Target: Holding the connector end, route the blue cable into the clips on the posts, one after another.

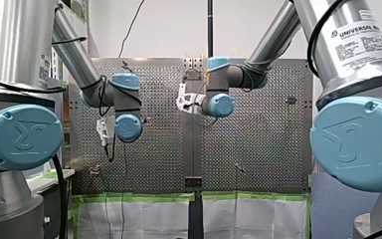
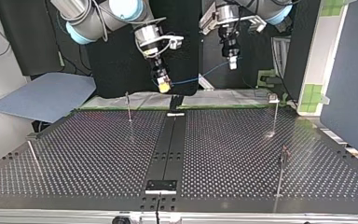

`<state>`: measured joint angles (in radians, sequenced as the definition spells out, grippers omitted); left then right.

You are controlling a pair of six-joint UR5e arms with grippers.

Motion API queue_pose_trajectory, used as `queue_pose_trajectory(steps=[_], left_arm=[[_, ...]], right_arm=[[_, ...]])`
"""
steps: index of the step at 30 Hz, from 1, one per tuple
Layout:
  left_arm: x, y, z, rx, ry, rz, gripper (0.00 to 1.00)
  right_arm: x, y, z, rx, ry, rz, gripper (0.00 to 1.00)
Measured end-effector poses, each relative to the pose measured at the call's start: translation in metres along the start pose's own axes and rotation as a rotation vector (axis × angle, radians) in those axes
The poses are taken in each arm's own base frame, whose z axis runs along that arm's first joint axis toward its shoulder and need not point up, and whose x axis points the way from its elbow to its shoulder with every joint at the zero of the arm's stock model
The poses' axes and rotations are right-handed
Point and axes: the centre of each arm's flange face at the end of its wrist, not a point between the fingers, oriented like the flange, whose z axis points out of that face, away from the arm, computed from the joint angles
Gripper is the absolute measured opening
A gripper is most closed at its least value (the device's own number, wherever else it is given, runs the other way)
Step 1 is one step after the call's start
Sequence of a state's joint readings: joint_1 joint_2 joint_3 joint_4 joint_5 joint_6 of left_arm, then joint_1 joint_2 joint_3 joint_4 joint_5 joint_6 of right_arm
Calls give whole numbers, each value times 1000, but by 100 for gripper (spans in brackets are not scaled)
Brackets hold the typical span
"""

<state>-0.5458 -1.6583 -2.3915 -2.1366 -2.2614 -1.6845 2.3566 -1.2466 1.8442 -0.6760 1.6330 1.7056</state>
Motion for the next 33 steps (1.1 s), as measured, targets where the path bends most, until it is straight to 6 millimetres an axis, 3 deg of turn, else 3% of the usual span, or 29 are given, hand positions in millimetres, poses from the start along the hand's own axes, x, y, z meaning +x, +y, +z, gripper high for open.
queue_pose_trajectory(steps=[6, 13, 17, 23, 33], left_arm=[[-17, 7, 12, -6, -8, 2, 2], [-46, 8, 39, -3, -38, -11, 2], [-63, 7, 54, 0, -57, -23, 2], [-94, 8, 75, 7, -100, -71, 2], [-158, 19, 105, -30, -190, -170, 2]], right_arm=[[47, -9, 9, 25, 59, 16, 0], [107, -21, 15, 56, 139, 23, 0], [128, -27, 20, 67, 175, 25, 0], [128, -33, 29, 78, 178, 27, 0], [99, -49, 47, 108, 132, 26, 0]])
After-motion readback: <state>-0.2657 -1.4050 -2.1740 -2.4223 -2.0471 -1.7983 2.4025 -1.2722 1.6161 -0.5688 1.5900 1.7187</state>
